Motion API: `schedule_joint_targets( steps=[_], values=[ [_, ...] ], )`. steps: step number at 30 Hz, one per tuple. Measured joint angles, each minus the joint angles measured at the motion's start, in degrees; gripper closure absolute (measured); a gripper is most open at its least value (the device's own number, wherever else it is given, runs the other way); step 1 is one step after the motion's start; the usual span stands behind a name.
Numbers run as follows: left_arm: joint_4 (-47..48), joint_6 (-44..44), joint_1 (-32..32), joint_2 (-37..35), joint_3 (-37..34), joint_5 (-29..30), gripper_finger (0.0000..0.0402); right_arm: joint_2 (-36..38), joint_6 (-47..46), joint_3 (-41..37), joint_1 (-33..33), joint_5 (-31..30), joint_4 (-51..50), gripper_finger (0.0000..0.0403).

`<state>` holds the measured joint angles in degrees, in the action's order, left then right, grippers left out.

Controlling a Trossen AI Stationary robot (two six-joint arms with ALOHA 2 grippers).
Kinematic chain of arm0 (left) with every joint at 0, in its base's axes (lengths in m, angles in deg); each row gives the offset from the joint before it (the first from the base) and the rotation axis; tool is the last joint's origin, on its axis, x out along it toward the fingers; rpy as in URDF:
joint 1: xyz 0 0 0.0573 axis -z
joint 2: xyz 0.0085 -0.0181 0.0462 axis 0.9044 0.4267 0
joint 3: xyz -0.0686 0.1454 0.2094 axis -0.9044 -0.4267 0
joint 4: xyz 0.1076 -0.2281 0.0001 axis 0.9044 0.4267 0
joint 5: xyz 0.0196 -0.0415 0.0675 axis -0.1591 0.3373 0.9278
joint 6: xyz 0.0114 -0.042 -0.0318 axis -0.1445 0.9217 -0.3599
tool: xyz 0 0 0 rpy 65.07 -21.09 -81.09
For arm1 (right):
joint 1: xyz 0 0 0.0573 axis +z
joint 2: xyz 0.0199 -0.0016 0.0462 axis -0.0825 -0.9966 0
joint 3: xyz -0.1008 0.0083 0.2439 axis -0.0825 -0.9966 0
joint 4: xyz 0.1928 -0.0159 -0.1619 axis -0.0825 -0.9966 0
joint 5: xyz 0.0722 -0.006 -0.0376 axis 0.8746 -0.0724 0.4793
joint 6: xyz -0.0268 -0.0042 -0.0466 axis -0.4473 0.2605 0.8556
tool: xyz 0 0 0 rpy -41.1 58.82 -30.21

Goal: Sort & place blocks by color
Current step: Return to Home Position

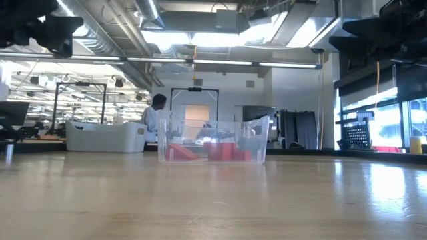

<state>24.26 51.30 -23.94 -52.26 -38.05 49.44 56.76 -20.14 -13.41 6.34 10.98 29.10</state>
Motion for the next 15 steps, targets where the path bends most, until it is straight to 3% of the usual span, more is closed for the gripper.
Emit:
schedule_joint_targets(
  steps=[5, 10, 15],
  values=[
    [-0.48, -1.86, -4.21, 0.00, -0.28, -5.27, 0.0207, 0.00, -1.62, 0.00, 0.00, -0.07, -0.51, 0.0186],
    [-1.50, -8.17, -9.89, 0.00, -0.28, -6.72, 0.0207, -0.04, -1.48, 0.00, 0.02, -0.62, -1.45, 0.0186],
    [-0.52, -9.39, -16.19, 0.00, -0.28, -6.71, 0.0207, -0.04, -1.43, 0.00, 0.04, -6.40, -2.96, 0.0186]
  ],
)
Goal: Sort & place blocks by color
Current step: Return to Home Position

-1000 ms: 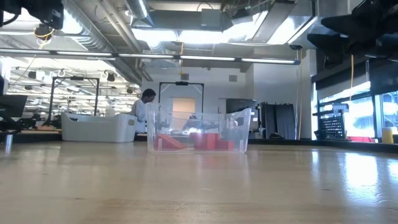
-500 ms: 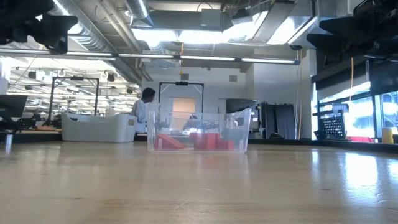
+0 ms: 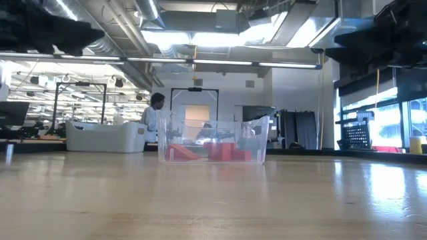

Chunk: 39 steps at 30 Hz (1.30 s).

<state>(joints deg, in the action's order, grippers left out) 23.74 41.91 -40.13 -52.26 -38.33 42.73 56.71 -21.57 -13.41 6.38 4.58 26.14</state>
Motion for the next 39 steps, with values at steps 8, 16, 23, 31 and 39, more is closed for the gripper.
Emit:
schedule_joint_targets(
  steps=[8, 16, 23, 31, 39],
  values=[
    [5.16, 6.45, -5.82, 0.00, 0.00, 0.76, 0.0207, 0.00, 0.10, 0.00, -0.02, -3.26, -0.28, 0.0186],
    [7.57, 10.00, -5.91, 0.00, 0.00, 2.29, 0.0207, 0.02, 0.12, 0.00, -0.02, -3.22, -0.35, 0.0186],
    [7.60, 7.56, -5.91, 0.00, 0.00, 3.17, 0.0207, 0.02, 0.11, 0.00, -0.02, -3.16, -0.36, 0.0186],
    [7.68, 7.54, -5.91, 0.00, 0.00, 3.10, 0.0207, 0.02, 0.13, 0.02, -0.02, -3.09, -0.34, 0.0186],
    [7.73, 7.54, -5.91, 0.00, 0.02, 3.06, 0.0207, 0.04, 0.13, 0.02, -0.02, -3.09, -0.35, 0.0186]
  ],
)
